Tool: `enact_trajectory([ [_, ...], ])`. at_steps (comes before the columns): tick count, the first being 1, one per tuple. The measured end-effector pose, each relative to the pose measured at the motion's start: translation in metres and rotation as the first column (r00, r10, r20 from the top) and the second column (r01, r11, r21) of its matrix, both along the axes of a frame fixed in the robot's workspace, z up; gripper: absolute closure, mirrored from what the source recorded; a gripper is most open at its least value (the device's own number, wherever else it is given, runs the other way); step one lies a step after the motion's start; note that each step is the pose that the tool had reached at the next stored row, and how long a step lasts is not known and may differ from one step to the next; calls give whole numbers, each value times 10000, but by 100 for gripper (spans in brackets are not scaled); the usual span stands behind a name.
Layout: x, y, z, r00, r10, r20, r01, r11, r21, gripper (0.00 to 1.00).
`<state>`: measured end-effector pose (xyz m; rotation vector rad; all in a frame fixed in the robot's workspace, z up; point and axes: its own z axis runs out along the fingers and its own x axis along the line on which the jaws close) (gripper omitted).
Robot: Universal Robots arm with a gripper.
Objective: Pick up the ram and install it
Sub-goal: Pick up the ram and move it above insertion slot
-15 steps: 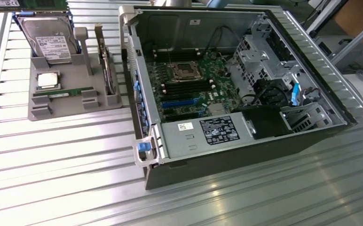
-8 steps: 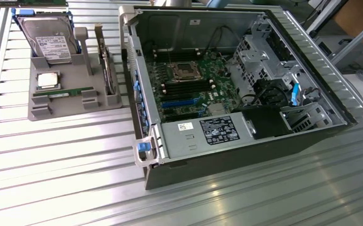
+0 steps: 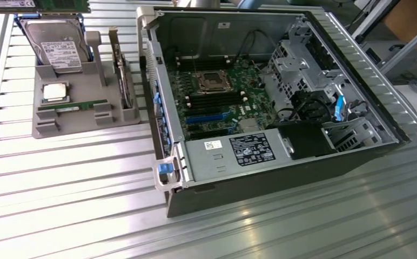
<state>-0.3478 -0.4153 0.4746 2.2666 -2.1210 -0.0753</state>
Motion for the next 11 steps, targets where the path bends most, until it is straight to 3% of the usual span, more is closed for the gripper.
enact_trajectory([
  [8,74,0,-72,10000,1,-89,-1,10000,0,88],
  [11,127,0,-105,9999,0,-149,0,10000,0,88],
])
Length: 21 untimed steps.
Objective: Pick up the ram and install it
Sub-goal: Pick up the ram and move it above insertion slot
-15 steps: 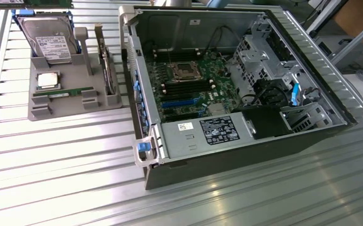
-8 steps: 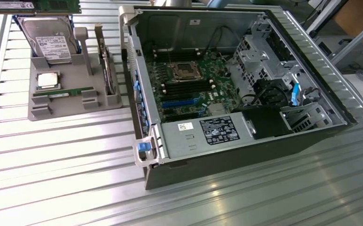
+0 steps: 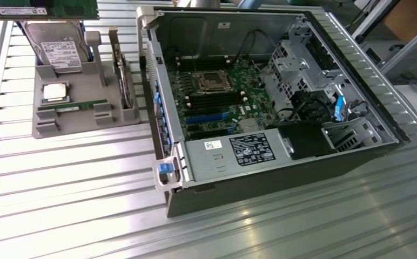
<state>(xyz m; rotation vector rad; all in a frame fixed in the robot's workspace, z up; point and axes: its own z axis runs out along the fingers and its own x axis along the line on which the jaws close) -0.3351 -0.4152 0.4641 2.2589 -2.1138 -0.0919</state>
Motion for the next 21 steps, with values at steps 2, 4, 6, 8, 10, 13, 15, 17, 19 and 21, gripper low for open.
enact_trajectory([
  [2,32,0,-15,10000,0,-31,0,10000,1,88],
  [4,69,0,-26,10000,0,-64,0,10000,0,88],
  [6,122,0,-39,9999,1,-104,-1,10000,1,88],
  [8,185,0,-49,9999,0,-143,0,10000,0,88],
  [10,235,0,-55,9998,0,-176,0,10000,0,88],
  [13,308,0,-63,9998,0,-219,0,10000,1,88],
  [15,334,0,-66,9997,1,-234,-1,10000,0,88],
  [17,376,0,-73,9997,0,-262,0,10000,0,88],
  [19,426,0,-84,9996,1,-299,-1,10000,1,88],
  [21,448,0,-88,9995,0,-317,0,10000,0,88],
])
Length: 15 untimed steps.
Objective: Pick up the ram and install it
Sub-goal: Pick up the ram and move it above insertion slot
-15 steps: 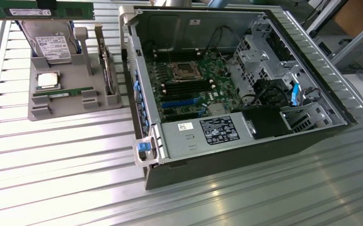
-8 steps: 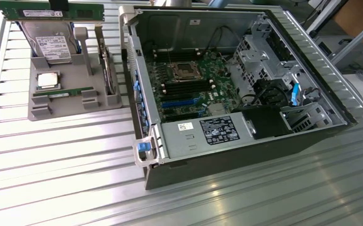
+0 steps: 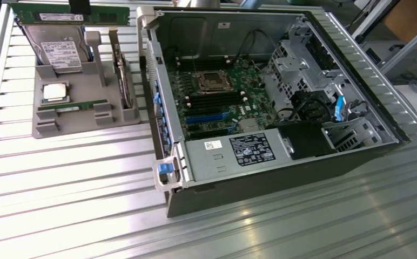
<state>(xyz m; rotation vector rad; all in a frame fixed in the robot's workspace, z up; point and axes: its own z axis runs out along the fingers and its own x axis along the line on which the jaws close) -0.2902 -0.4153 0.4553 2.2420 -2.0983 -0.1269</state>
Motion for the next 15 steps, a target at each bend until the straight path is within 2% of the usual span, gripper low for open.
enact_trajectory([
  [15,185,0,-39,9999,0,-120,0,10000,1,88],
])
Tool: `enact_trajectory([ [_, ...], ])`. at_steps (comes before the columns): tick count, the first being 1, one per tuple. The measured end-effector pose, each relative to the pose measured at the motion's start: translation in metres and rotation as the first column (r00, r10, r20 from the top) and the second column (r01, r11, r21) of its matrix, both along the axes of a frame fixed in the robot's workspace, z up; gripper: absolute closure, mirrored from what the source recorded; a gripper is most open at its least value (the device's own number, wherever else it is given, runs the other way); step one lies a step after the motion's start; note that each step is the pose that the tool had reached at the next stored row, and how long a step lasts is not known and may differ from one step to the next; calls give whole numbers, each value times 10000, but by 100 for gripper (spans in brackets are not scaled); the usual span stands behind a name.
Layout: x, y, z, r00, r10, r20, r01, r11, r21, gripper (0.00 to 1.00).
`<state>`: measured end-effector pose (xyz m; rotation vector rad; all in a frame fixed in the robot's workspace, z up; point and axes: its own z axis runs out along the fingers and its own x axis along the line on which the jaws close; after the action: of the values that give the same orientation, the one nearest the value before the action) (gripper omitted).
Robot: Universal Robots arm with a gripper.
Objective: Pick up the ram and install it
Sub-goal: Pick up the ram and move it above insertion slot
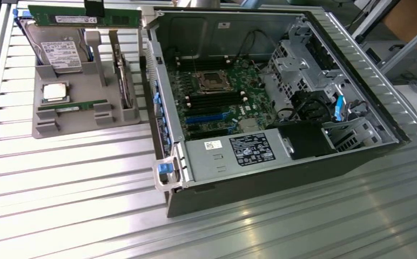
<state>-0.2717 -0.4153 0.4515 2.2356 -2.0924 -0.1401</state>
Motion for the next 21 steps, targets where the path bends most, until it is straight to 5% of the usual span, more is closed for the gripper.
enact_trajectory([
  [21,199,0,-30,10000,0,-99,0,10000,-1,88],
])
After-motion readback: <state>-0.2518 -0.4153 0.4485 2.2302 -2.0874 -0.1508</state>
